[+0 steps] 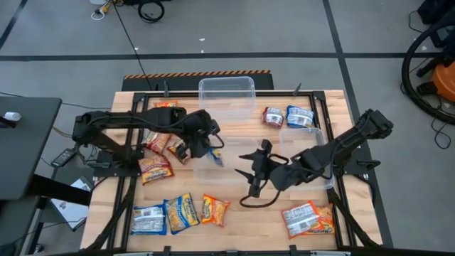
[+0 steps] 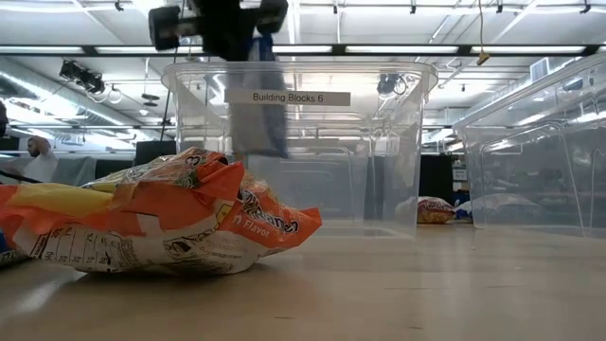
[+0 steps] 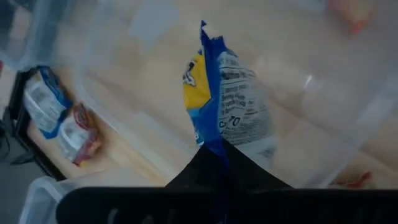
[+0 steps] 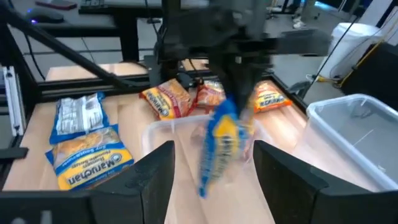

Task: Sort Maruchan noodles
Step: Put the blue noodle pack into the bottom left transparent bin

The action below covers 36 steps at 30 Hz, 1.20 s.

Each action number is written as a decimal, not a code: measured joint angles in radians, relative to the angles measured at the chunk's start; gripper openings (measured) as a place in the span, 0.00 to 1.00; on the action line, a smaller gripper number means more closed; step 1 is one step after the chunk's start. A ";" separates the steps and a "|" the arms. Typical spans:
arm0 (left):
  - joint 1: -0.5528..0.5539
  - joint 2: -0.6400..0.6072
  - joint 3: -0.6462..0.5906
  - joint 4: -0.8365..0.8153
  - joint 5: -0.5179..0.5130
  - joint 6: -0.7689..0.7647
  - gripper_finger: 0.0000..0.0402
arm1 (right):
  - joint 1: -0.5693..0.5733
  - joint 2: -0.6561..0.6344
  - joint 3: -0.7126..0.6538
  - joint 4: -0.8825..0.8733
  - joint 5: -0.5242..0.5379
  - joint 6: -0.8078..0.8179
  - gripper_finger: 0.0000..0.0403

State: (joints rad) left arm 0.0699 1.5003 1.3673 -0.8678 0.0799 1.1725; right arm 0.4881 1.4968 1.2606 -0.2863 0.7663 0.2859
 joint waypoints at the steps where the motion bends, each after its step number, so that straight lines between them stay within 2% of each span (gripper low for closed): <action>1: -0.004 0.013 0.000 -0.011 -0.008 0.023 0.01 | 0.002 0.010 0.000 -0.001 0.000 0.005 0.55; 4: -0.030 0.052 0.000 -0.018 -0.025 0.081 0.01 | 0.000 0.053 0.000 -0.007 0.004 0.010 0.54; 7: -0.048 0.093 -0.001 -0.032 -0.027 0.084 0.01 | -0.006 0.097 0.000 0.015 0.096 0.033 0.54; 10: -0.061 0.112 -0.001 -0.064 -0.101 0.174 0.01 | -0.011 0.141 0.000 0.040 0.180 0.027 0.54; 13: -0.063 0.119 -0.001 -0.086 -0.180 0.291 0.01 | -0.029 0.171 -0.001 0.045 0.198 0.020 0.54; 16: -0.062 0.128 0.000 -0.105 -0.233 0.369 0.01 | -0.051 0.171 -0.001 0.030 0.200 -0.001 0.54; 18: -0.080 0.130 -0.002 -0.129 -0.261 0.378 0.01 | -0.060 0.156 -0.002 -0.008 0.238 -0.046 0.54; 21: -0.118 0.128 -0.002 -0.126 -0.238 0.371 0.01 | -0.059 0.104 -0.002 -0.046 0.311 -0.153 0.54; 23: -0.136 0.128 -0.002 -0.126 -0.209 0.369 0.01 | -0.059 0.061 -0.002 -0.075 0.307 -0.201 0.54; 25: -0.146 0.130 -0.002 -0.133 -0.201 0.365 0.01 | -0.060 0.023 -0.002 -0.115 0.258 -0.214 0.54; 27: -0.150 0.142 -0.001 -0.144 -0.198 0.364 0.01 | -0.063 -0.009 -0.001 -0.171 0.165 -0.211 0.54; 32: -0.180 0.154 -0.002 -0.137 -0.187 0.358 0.01 | -0.099 -0.036 -0.001 -0.272 -0.178 -0.211 0.54; 36: -0.185 0.175 -0.002 -0.110 -0.176 0.358 0.01 | -0.165 -0.025 -0.001 -0.272 -0.390 -0.250 0.54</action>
State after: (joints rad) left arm -0.1148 1.6750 1.3655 -0.9776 -0.0962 1.5306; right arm 0.3233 1.4720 1.2598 -0.5588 0.3766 0.0363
